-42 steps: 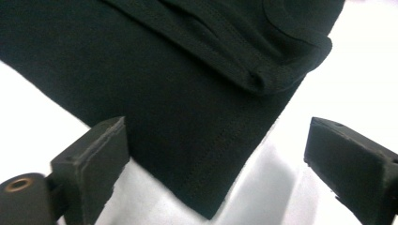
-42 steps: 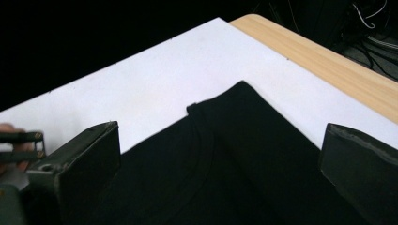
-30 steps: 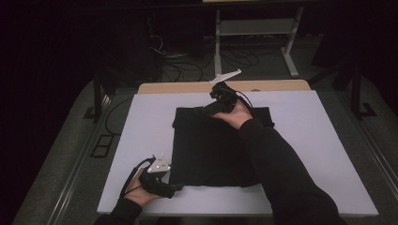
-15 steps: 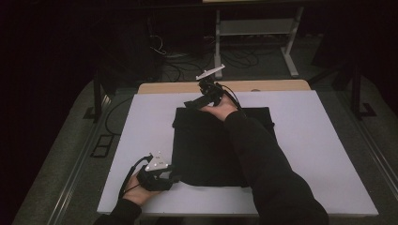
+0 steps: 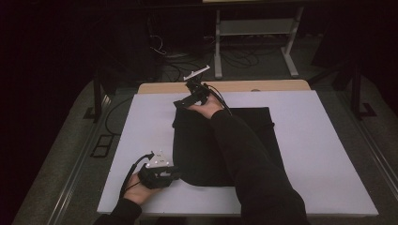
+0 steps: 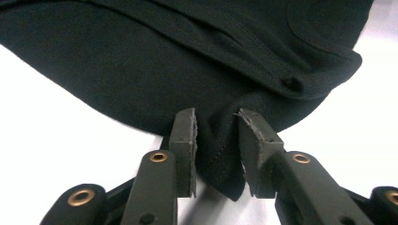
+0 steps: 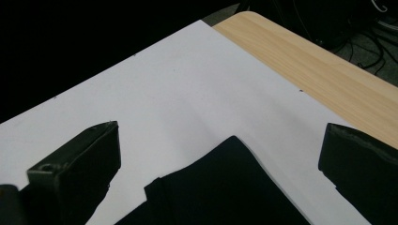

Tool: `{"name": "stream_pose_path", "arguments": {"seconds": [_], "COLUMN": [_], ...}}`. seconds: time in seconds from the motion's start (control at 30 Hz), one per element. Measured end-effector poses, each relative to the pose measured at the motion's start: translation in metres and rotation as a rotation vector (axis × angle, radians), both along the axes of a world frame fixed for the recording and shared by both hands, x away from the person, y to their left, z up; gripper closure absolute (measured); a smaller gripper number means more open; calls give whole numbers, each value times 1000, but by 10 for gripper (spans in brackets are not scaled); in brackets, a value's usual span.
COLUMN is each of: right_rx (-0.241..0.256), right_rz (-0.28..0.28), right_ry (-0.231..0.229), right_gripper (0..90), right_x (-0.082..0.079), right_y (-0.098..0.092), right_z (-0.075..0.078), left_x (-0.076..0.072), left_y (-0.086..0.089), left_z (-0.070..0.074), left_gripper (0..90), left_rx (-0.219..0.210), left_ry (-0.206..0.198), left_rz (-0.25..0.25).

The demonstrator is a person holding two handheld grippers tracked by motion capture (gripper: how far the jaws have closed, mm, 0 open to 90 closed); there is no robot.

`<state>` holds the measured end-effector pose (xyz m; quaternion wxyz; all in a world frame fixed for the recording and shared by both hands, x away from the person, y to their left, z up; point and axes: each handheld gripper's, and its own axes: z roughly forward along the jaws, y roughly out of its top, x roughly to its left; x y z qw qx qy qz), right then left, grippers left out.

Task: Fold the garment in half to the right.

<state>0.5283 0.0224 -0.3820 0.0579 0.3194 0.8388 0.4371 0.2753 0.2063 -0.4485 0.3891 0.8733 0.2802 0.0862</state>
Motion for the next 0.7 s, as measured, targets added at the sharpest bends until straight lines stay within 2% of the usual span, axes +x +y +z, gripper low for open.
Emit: {"name": "stream_pose_path", "arguments": {"seconds": [0.03, 0.37, 0.43, 0.7], "right_rx": [0, -20, -24, -46], "right_rz": [-2, -21, -23, -30], "right_ry": [2, 27, 30, 45], "right_gripper": [0, 0, 0, 0], "right_x": [1, 14, 16, 23], "right_y": [2, 15, 18, 28], "right_z": [-3, -30, -34, -49], "left_x": [1, 2, 1, 2], "left_y": [1, 0, -1, 1], "left_z": [1, 4, 4, 6], "left_gripper": [687, 737, 747, 777], "left_rx": [12, -2, -21, -46], "left_ry": [-3, -10, -10, -22], "left_rz": [-14, -13, -3, -2]}}
